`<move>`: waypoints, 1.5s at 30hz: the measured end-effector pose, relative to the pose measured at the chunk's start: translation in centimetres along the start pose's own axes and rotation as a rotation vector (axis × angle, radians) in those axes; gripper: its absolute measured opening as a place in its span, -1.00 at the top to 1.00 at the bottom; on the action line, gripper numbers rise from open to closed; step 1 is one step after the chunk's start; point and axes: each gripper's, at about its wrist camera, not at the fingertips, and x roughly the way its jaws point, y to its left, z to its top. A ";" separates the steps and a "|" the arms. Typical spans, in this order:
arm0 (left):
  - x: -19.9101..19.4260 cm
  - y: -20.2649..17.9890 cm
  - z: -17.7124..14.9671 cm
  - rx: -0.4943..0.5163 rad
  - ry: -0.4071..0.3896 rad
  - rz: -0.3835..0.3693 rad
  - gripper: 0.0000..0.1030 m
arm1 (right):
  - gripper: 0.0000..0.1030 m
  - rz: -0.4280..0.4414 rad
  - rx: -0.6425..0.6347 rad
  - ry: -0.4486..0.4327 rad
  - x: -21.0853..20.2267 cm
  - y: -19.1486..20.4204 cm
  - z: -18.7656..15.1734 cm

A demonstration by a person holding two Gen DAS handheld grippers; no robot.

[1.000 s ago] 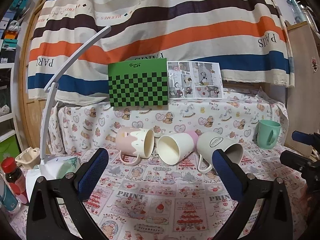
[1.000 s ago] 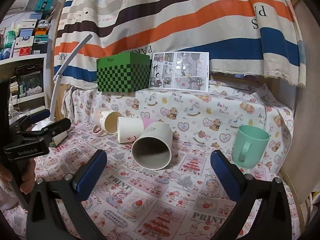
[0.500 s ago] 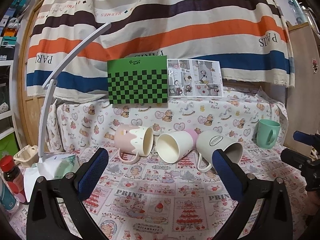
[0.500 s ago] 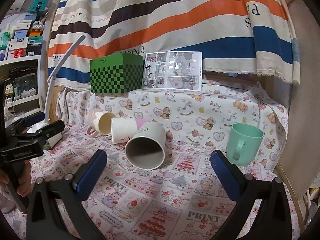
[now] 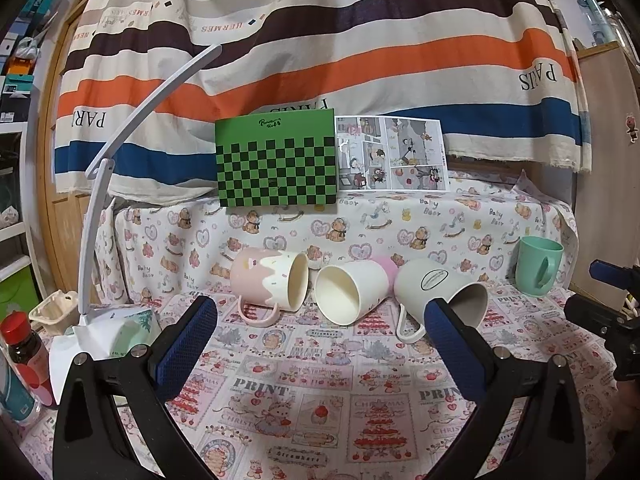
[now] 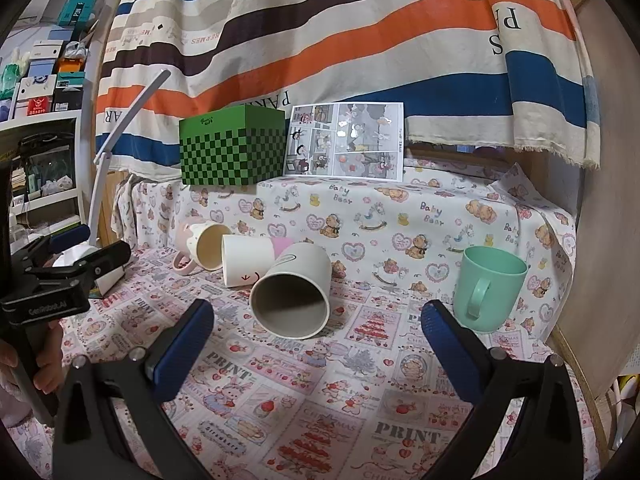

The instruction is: Flip cup upside down

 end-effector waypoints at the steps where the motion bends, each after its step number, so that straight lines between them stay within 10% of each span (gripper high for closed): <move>1: 0.0 0.0 0.0 0.001 -0.001 0.001 -0.99 | -1.00 0.000 0.001 0.000 0.0 0.0 0.0; 45: 0.2 0.0 0.1 0.001 0.006 -0.004 -0.99 | -1.00 -0.029 0.015 0.031 0.5 -0.2 -0.3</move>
